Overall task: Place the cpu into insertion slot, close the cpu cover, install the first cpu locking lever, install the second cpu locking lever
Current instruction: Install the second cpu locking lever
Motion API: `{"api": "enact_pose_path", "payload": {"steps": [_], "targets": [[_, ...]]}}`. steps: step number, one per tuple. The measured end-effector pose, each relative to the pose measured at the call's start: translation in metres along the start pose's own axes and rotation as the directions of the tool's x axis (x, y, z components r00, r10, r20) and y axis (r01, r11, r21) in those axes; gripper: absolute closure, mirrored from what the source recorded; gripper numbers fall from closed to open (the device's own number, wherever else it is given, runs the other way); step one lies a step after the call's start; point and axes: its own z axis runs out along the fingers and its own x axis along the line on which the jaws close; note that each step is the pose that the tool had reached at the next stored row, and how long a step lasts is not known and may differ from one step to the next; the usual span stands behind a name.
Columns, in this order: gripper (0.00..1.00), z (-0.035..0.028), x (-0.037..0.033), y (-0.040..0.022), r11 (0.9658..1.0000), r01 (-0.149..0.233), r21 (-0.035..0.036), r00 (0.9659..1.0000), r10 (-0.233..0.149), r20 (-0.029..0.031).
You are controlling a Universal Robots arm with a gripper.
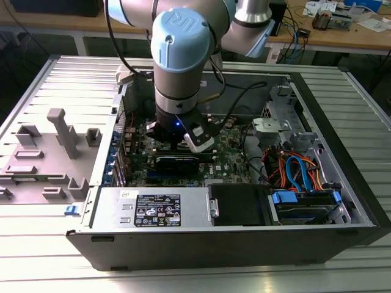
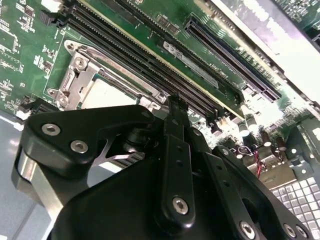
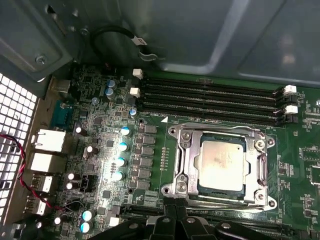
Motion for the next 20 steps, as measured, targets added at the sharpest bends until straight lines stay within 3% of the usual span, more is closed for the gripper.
{"api": "enact_pose_path", "payload": {"steps": [5, 20], "targets": [[0.89, 0.0026, 0.0001, -0.0005, 1.0, 0.0, -0.0086, 1.0, 0.0, 0.001], [0.89, 0.0095, 0.004, -0.0017, 0.9998, 0.001, -0.0188, 1.0, -0.001, 0.0021]]}}
